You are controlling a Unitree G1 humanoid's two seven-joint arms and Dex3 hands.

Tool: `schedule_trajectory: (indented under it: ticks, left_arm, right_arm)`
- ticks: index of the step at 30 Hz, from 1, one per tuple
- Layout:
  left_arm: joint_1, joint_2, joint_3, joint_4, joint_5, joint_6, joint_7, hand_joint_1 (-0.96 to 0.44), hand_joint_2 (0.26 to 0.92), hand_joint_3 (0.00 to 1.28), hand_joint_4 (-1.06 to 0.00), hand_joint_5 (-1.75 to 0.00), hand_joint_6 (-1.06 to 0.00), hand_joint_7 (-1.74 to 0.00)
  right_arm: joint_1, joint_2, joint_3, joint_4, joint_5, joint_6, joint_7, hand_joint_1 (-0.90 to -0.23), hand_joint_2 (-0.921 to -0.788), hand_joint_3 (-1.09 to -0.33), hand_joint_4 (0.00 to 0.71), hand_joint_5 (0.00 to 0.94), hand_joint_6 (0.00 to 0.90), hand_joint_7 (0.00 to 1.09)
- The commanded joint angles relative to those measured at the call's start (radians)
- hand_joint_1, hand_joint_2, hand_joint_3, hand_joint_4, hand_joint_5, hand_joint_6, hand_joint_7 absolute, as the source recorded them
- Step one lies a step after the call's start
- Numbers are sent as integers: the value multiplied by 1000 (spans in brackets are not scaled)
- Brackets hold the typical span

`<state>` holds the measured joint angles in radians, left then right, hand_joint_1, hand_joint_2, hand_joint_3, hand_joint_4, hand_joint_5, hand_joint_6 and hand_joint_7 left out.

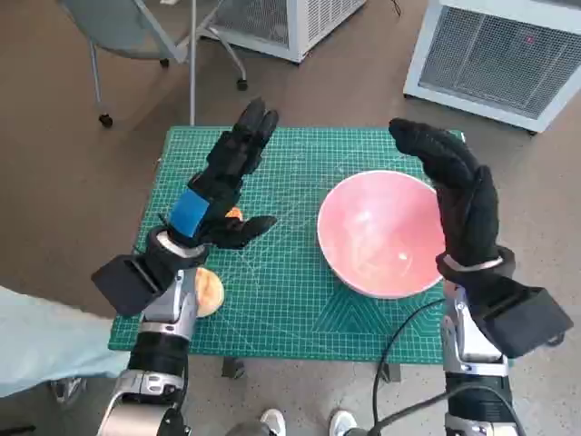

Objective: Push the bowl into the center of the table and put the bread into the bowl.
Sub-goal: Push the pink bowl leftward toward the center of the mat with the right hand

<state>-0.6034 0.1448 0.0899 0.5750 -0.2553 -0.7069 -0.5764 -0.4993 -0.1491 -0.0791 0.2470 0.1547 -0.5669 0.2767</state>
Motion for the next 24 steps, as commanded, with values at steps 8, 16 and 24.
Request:
schedule_trajectory:
  ticks: [8, 16, 24]
  left_arm:
    - [-13, -5, 2, 3, -7, -8, -3, -594, 921, 292, 1, 1, -41, -17]
    - [-13, -5, 2, 6, -7, -9, -2, -596, 921, 291, 0, 0, -46, -20]
    - [-11, -6, 1, 0, -5, -5, 2, -598, 921, 293, -1, 0, -47, -20]
  right_arm:
    - [9, -2, -5, 14, 14, 7, 10, -728, -921, -757, 125, 1, -1, 426]
    - [11, -4, -6, 15, 17, 7, 14, -728, -921, -757, 124, 0, -1, 426]
    - [17, -15, -19, 16, 23, 5, 20, -727, -921, -757, 127, 1, -1, 428]
